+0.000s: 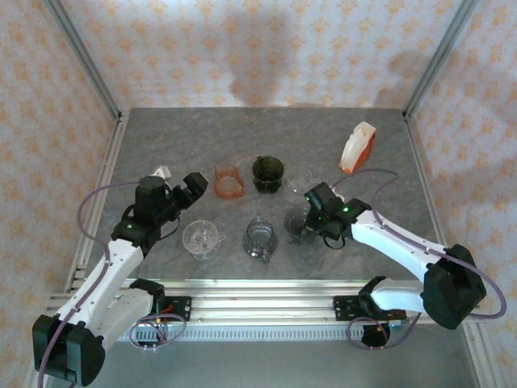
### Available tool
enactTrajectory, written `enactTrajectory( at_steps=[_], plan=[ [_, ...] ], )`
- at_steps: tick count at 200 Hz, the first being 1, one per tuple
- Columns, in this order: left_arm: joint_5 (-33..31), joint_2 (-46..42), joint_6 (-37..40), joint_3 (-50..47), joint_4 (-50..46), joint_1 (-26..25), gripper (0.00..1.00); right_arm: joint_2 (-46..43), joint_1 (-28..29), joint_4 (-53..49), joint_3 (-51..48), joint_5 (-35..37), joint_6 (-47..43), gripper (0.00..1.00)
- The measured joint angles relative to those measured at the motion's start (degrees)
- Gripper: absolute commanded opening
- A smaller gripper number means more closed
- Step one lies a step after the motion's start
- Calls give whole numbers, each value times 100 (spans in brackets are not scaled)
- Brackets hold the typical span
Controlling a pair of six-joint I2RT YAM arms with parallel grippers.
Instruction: Place the coffee filter in the dripper
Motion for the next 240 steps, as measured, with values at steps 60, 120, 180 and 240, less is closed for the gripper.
enactTrajectory(
  at_steps=[60, 120, 180, 240],
  plan=[
    [2, 0, -15, 0, -2, 0, 100, -302, -138, -728, 763, 149, -570, 0],
    [2, 0, -17, 2, -4, 0, 100, -284, -125, -1054, 2070, -586, -1486, 0],
    [2, -2, -15, 2, -2, 0, 100, 542, 614, -1121, 2736, -1495, -1803, 0],
    [2, -2, -15, 2, -4, 0, 100, 949, 970, -914, 2730, -1867, -1759, 0]
  ],
)
